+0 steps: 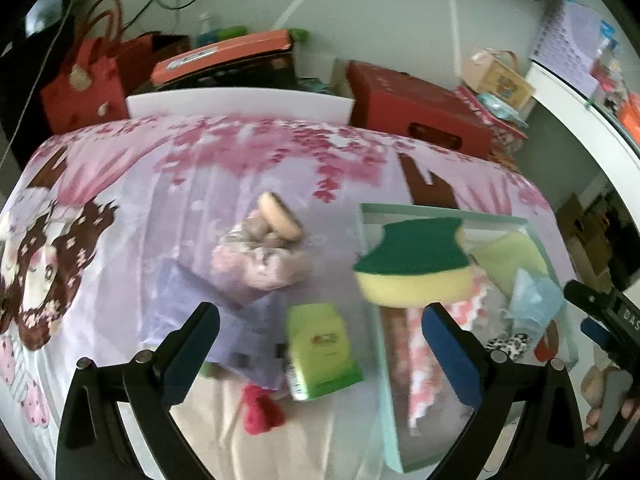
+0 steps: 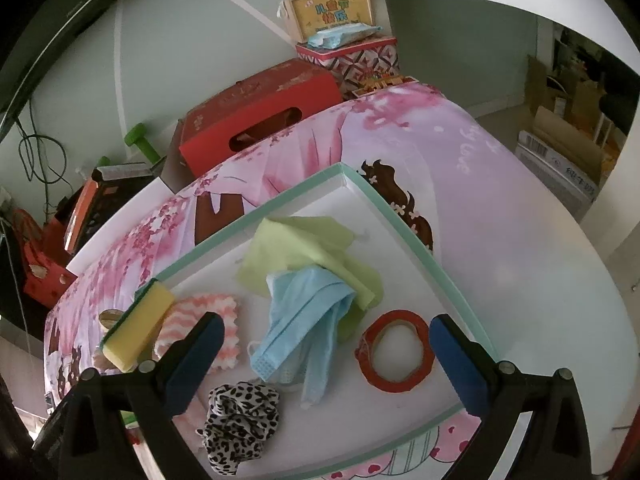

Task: Organize soft objects
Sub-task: 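Move both open grippers back toward the pile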

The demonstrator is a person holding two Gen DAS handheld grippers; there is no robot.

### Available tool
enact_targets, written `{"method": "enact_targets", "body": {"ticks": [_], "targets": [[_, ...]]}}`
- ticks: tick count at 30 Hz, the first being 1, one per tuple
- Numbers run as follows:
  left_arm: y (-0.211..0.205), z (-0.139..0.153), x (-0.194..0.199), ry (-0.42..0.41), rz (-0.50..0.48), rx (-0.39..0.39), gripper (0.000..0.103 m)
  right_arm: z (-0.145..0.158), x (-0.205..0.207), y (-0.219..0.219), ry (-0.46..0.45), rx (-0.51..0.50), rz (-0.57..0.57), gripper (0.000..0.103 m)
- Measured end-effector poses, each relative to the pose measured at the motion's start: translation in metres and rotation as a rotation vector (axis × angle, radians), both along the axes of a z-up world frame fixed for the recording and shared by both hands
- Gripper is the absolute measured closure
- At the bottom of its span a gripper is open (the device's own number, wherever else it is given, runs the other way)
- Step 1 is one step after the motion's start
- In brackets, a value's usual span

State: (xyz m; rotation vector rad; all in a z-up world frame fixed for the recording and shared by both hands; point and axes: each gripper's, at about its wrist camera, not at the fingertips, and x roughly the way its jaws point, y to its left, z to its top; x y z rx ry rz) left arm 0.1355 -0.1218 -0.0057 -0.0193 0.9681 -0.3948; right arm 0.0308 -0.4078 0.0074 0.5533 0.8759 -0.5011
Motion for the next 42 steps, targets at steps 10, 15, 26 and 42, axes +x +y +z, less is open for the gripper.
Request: {"method": "enact_targets", "body": {"ticks": [10, 15, 26, 42], "targets": [[0.045, 0.003, 0.010, 0.027, 0.134, -0.014, 0.002, 0.011, 0.004, 0.010, -0.052, -0.023, 0.021, 0.000], [0.086, 0.011, 0.014, 0.004, 0.243, -0.011, 0.002, 0.027, 0.012, 0.034, -0.148, -0.013, 0.088, 0.000], [0.143, 0.016, 0.010, 0.008, 0.372, -0.017, 0.002, 0.034, 0.053, 0.126, -0.197, 0.018, 0.377, 0.000], [0.169, -0.021, 0.022, 0.209, 0.400, -0.049, 0.002, -0.014, 0.081, 0.218, -0.038, -0.020, 0.606, 0.000]]}}
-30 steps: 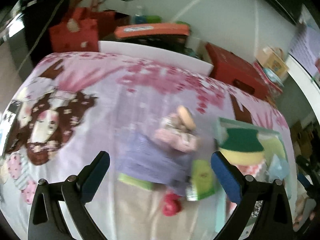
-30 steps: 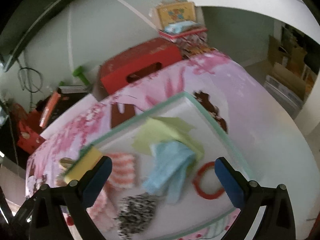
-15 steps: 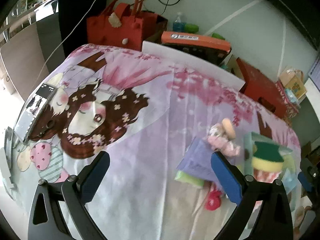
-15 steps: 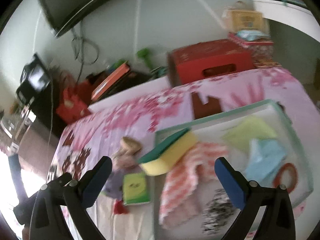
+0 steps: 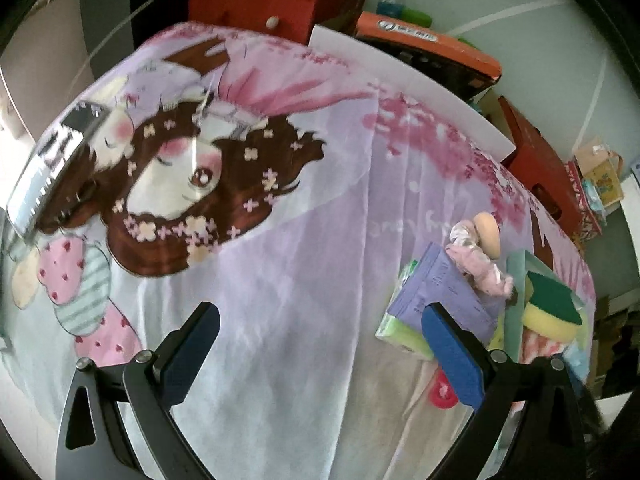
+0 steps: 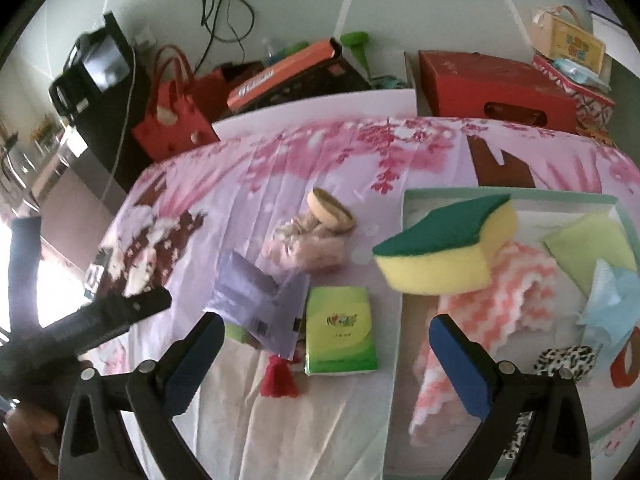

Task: Organize soft objects
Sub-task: 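Move both open grippers back toward the pile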

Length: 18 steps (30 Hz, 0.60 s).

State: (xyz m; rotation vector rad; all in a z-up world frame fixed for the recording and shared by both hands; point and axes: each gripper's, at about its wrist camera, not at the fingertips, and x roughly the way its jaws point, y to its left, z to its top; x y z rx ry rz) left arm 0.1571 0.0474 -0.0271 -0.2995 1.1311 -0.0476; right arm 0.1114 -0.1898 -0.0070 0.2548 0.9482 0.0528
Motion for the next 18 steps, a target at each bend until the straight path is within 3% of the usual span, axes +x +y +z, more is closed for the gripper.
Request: {"method": "enact_targets", "body": {"ticks": [7, 14, 18], "targets": [[0.001, -0.015, 0.009, 0.062, 0.019, -0.068, 0.002, -0.017, 0.005, 0.009, 0.039, -0.024, 0.027, 0.015], [-0.001, -0.031, 0.020, 0.110, 0.033, -0.204, 0.002, -0.021, 0.006, 0.010, 0.049, -0.026, 0.032, 0.021], [-0.007, -0.035, 0.024, 0.113, 0.023, -0.238, 0.002, -0.023, 0.007, 0.010, 0.056, -0.025, 0.035, 0.025]]}}
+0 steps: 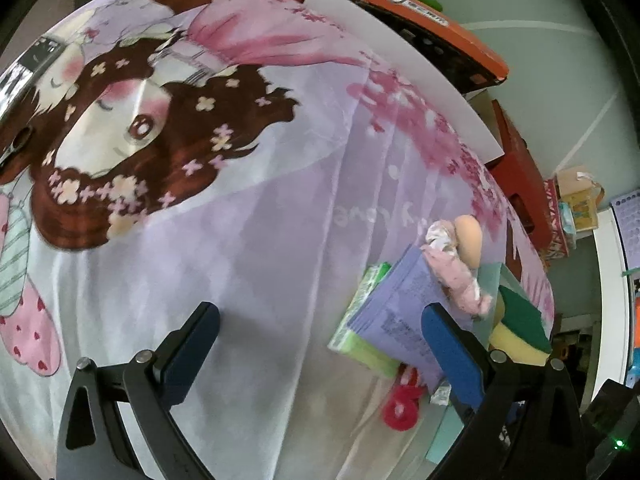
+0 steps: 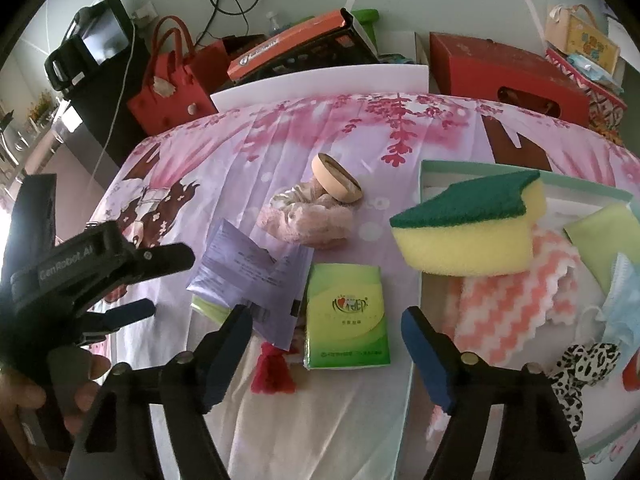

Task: Organize soft objects
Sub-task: 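Grasp the purple wipe packet with the left gripper while the right gripper grasps the green tissue pack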

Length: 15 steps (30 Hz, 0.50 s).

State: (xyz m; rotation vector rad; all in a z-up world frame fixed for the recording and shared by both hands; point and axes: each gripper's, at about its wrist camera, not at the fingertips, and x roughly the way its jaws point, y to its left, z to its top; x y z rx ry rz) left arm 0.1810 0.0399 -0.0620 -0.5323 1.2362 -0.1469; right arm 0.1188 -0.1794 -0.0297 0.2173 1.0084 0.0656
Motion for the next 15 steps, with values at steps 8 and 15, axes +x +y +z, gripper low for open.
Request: {"method": "enact_targets", "body": {"ticks": [8, 15], "targets": [[-0.014, 0.001, 0.014, -0.047, -0.031, -0.061, 0.003, -0.001, 0.001, 0.001, 0.003, -0.001, 0.008, 0.025], [-0.025, -0.003, 0.020, -0.047, -0.052, -0.104, 0.004, -0.002, 0.001, 0.000, 0.007, -0.002, 0.009, 0.025]]}}
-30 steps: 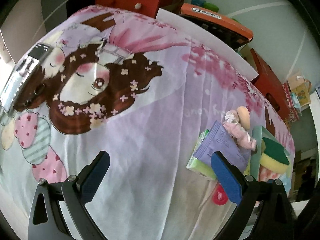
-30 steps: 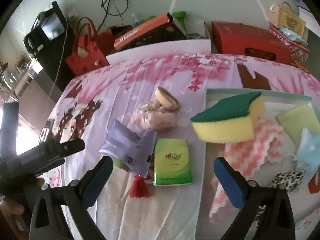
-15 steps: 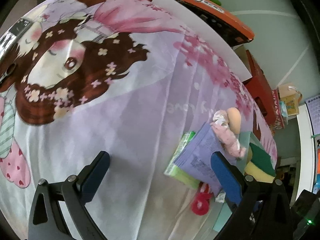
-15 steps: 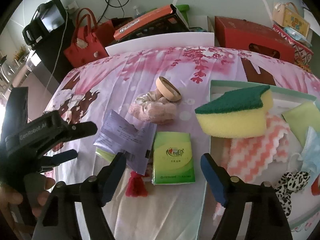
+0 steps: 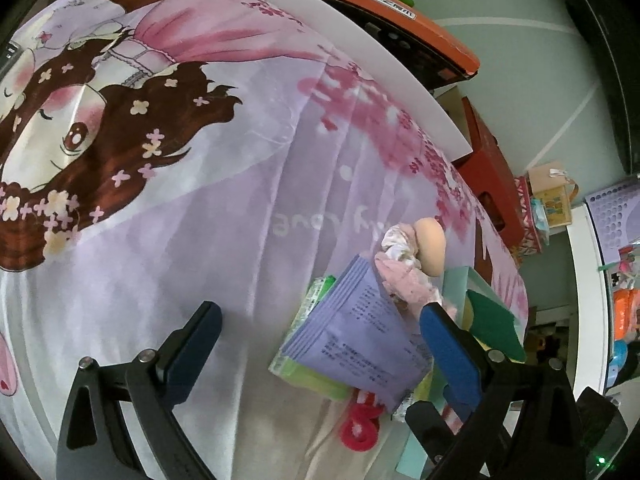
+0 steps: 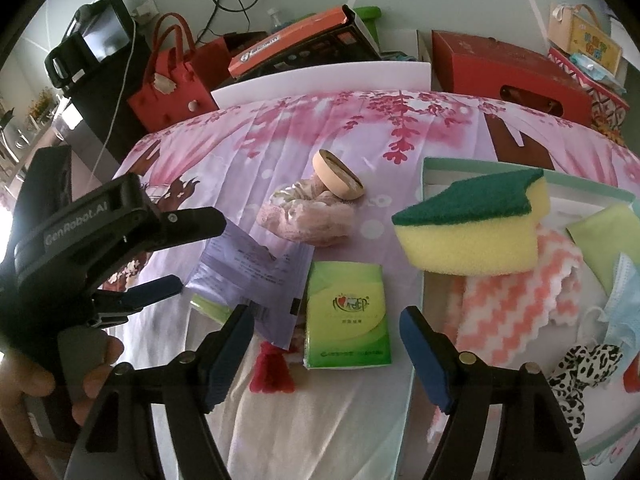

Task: Organize soft objects
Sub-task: 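Grasp the purple wipe packet with the left gripper while the right gripper grasps the green tissue pack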

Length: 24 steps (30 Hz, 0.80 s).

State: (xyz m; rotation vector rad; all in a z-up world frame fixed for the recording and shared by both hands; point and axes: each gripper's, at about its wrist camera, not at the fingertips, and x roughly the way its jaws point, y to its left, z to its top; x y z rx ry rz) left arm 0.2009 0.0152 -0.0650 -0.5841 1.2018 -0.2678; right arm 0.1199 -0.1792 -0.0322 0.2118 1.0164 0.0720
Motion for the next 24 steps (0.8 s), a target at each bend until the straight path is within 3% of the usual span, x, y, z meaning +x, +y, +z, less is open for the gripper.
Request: {"method": "enact_targets", "body": {"ticks": [14, 20, 22, 24], "targets": [[-0.023, -0.004, 0.001, 0.007, -0.059, 0.046, 0.004, -0.001, 0.000, 0.000, 0.003, -0.001, 0.003, 0.025], [-0.033, -0.004, 0.000, 0.004, -0.084, 0.127, 0.017, -0.001, 0.000, -0.001, 0.007, -0.003, 0.000, 0.025], [-0.033, -0.003, -0.001, 0.005, -0.085, 0.123, 0.027, -0.001, 0.000, -0.002, 0.007, -0.002, -0.001, 0.025], [-0.032, -0.003, -0.002, 0.005, -0.084, 0.119, 0.029, -0.001, 0.000, -0.002, 0.008, -0.002, -0.001, 0.025]]}}
